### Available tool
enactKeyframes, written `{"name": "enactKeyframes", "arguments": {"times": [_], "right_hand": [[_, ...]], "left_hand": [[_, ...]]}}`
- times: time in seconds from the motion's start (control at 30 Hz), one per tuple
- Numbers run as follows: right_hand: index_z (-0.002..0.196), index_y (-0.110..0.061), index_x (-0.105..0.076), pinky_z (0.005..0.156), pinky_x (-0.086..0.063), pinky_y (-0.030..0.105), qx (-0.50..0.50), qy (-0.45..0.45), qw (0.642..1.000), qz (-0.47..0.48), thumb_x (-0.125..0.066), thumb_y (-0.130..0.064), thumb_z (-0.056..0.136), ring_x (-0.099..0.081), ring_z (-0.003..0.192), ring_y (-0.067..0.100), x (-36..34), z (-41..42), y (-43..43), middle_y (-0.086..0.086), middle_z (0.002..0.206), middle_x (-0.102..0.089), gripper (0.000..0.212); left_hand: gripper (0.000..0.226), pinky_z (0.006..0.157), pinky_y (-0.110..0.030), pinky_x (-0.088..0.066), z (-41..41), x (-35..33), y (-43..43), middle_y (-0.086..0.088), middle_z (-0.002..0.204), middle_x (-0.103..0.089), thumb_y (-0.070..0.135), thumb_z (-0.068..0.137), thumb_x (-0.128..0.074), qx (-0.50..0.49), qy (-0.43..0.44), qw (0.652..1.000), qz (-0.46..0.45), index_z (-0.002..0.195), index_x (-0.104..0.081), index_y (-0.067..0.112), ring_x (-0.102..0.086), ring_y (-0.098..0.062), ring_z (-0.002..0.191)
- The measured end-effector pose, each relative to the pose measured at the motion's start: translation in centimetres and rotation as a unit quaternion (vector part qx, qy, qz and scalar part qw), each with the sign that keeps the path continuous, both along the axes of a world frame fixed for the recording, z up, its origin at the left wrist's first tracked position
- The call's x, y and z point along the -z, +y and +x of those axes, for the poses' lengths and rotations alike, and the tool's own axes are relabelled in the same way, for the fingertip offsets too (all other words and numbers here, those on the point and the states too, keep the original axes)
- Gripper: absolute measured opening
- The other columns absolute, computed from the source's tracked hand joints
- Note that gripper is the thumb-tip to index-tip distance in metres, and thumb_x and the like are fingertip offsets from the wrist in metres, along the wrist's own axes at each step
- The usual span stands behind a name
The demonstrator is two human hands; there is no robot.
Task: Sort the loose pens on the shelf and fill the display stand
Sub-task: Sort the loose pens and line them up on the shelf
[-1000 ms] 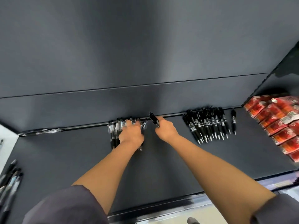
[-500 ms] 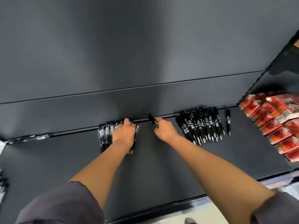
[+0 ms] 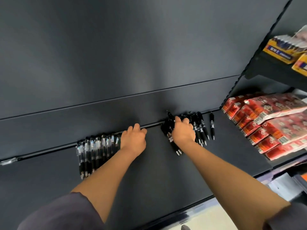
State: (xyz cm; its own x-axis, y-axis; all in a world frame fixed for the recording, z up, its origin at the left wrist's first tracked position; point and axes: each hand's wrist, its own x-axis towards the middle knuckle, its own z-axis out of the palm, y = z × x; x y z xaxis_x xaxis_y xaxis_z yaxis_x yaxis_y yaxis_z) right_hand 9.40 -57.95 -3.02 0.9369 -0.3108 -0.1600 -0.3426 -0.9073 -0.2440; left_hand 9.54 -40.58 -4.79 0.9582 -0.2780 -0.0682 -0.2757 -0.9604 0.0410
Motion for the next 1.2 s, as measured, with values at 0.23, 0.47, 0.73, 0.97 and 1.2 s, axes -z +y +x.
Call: {"name": "enactKeyframes", "arguments": {"times": [0.23,0.47,0.73,0.97,1.2], "right_hand": [[0.127,-0.008,-0.05,0.09,-0.041,0.04,-0.073,0.049,0.99,-0.11,-0.055,-0.01,0.088,-0.04,0.121,0.034,0.6,1.3,-4.4,0.012,0.133,-0.04,0.04],[0.124,-0.003,-0.052,0.074,-0.046,0.039,-0.13,0.038,0.989,-0.066,-0.055,-0.011,0.093,-0.054,0.112,0.037,0.0,2.0,-7.4,0.015,0.128,-0.045,0.032],[0.151,-0.014,-0.014,0.111,-0.025,0.047,-0.152,0.08,0.984,0.043,-0.036,-0.033,0.102,-0.012,0.143,0.035,1.5,2.1,-10.2,0.014,0.157,-0.008,0.057],[0.152,-0.015,-0.008,0.116,-0.018,0.042,-0.248,0.127,0.96,0.03,-0.034,-0.031,0.103,-0.009,0.145,0.035,0.9,3.4,-13.3,0.01,0.159,-0.001,0.058],[0.144,-0.017,-0.032,0.102,-0.037,0.049,-0.237,0.047,0.97,-0.035,-0.042,-0.034,0.099,-0.032,0.132,0.035,0.5,2.0,-12.5,0.01,0.147,-0.028,0.049]], "left_hand": [[0.044,0.096,-0.038,-0.043,-0.7,0.9,-7.5,-0.01,0.126,-0.045,0.022,0.094,-0.046,-0.049,0.13,0.974,-0.177,0.137,-0.039,0.016,-0.046,-0.028,0.118],[0.053,0.087,-0.022,-0.037,-1.3,0.7,-12.7,-0.016,0.135,-0.034,0.015,0.093,-0.049,-0.201,0.175,0.903,-0.338,0.142,-0.03,0.007,-0.047,-0.028,0.117],[0.07,0.103,-0.028,-0.034,-1.3,0.6,-14.7,-0.015,0.145,-0.021,0.027,0.093,-0.054,-0.226,0.195,0.902,-0.313,0.149,-0.013,0.009,-0.04,-0.03,0.127],[0.074,0.099,-0.027,-0.038,-1.4,0.5,-17.0,-0.014,0.146,-0.016,0.028,0.091,-0.057,-0.246,0.204,0.891,-0.323,0.148,-0.014,0.009,-0.042,-0.029,0.125],[0.052,0.099,-0.033,-0.039,-1.6,0.2,-15.8,-0.014,0.135,-0.035,0.024,0.094,-0.052,-0.208,0.152,0.917,-0.305,0.14,-0.035,0.009,-0.048,-0.03,0.118]]}}
